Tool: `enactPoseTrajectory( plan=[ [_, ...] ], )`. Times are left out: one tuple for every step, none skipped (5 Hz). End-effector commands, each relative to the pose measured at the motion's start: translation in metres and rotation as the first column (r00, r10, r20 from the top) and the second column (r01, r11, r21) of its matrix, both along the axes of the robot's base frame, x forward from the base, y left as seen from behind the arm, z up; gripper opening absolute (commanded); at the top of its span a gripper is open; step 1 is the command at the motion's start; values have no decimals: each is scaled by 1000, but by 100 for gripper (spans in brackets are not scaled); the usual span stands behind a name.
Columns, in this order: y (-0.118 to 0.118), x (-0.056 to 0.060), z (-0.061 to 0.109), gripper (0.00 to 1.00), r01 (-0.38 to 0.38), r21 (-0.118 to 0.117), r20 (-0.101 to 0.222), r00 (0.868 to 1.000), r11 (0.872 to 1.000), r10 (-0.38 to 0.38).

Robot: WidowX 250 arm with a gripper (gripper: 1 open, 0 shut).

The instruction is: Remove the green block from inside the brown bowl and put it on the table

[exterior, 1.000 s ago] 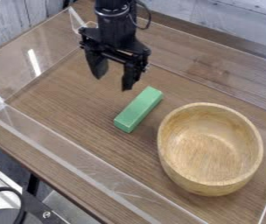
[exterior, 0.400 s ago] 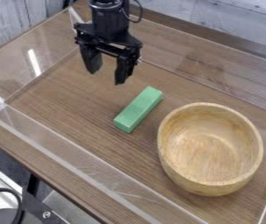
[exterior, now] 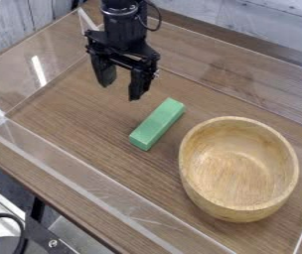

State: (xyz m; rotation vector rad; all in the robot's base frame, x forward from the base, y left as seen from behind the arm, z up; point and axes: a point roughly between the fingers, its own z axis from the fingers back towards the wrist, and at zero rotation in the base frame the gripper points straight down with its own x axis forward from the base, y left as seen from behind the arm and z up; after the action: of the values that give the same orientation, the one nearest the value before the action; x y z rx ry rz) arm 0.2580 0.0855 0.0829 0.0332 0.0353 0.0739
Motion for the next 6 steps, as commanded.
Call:
enactPoseTrajectory(
  plan=[
    [8, 6, 15, 100, 12, 9, 35, 999, 1000, -12],
    [10, 3, 13, 100, 9, -10, 10, 1000, 1000, -8],
    [8, 13, 11, 100, -27, -25, -7, 1000, 999, 27],
    [1, 18, 11, 100, -40, -37, -26, 999, 999, 39],
    [1, 15, 17, 100, 12, -38, -35, 999, 999, -13],
    [4, 13, 23, 100, 48, -40, -36, 998, 998, -49]
  ],
)
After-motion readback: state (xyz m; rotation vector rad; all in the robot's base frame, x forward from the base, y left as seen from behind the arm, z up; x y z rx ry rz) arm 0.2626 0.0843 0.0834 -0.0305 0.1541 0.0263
